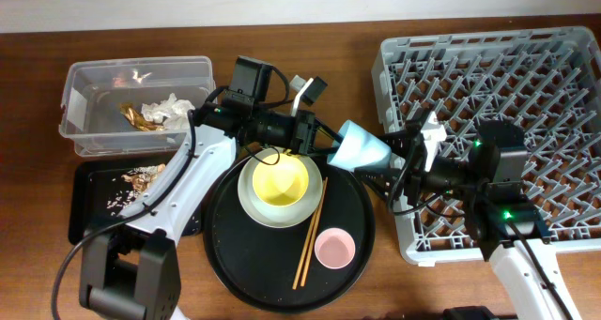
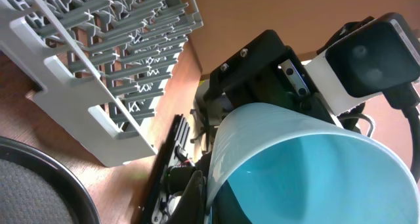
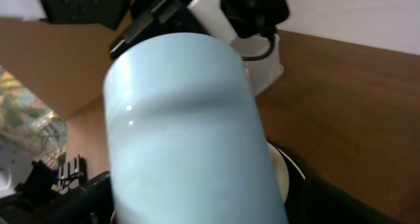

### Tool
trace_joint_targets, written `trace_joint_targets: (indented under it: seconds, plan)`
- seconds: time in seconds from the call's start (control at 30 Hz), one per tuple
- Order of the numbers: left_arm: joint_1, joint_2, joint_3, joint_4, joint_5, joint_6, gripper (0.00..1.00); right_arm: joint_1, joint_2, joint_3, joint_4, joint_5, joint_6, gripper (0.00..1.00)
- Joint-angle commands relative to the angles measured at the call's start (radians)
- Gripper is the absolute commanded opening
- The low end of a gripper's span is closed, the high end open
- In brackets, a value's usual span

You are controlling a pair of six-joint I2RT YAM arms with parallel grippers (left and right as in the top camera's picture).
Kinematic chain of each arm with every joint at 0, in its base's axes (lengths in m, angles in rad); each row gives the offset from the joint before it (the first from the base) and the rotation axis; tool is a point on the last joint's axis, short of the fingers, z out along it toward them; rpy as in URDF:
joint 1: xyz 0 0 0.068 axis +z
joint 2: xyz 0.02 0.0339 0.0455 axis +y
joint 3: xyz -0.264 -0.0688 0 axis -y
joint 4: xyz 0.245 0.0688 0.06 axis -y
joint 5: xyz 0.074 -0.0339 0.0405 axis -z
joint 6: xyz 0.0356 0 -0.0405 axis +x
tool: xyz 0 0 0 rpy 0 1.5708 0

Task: Sort waste into correct bins and load items into the dishwasher rack
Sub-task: 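Grasp the blue cup with the left gripper and hand it to the right gripper, then place the blue cup upside down in the rack with the right gripper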

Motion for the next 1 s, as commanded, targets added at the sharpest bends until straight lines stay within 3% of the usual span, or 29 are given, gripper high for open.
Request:
trace_joint_targets:
  seconds: [0.0, 0.1, 0.37, 0.43, 0.5, 0.57, 0.7, 0.83, 0.97]
  plan:
    - [-0.006, -0.022, 0.012, 0.003, 0.041, 0.005, 0.0, 0.003, 0.003, 0.013, 0.008, -0.058, -0.001, 0.87]
    - [-0.006, -0.022, 0.012, 0.003, 0.041, 0.005, 0.0, 0.003, 0.003, 0.013, 0.009, -0.058, 0.0, 0.76]
    - [-0.006, -0.022, 0.012, 0.002, -0.024, 0.005, 0.03, 0.003, 0.003, 0.013, 0.023, -0.058, 0.0, 0.63]
    - [-0.006, -0.022, 0.012, 0.002, -0.045, 0.006, 0.11, 0.003, 0.003, 0.013, 0.022, -0.058, 0.0, 0.62]
    - [-0.006, -0.022, 0.012, -0.001, -0.1, 0.006, 0.36, 0.003, 0.003, 0.013, 0.021, -0.057, 0.0, 0.59]
    - [-0.005, -0.022, 0.012, -0.052, -0.249, 0.007, 0.48, 0.003, 0.003, 0.013, -0.018, -0.01, 0.0, 0.56]
    - [0.029, -0.028, 0.012, -0.232, -0.582, 0.09, 0.58, -0.007, -0.003, 0.013, -0.14, 0.14, 0.008, 0.5]
    - [0.132, -0.092, 0.012, -0.405, -0.877, 0.139, 0.61, -0.095, -0.035, 0.102, -0.425, 0.412, 0.011, 0.47]
    - [0.217, -0.186, 0.012, -0.502, -1.103, 0.138, 0.62, -0.264, -0.014, 0.326, -0.744, 0.687, 0.026, 0.45]
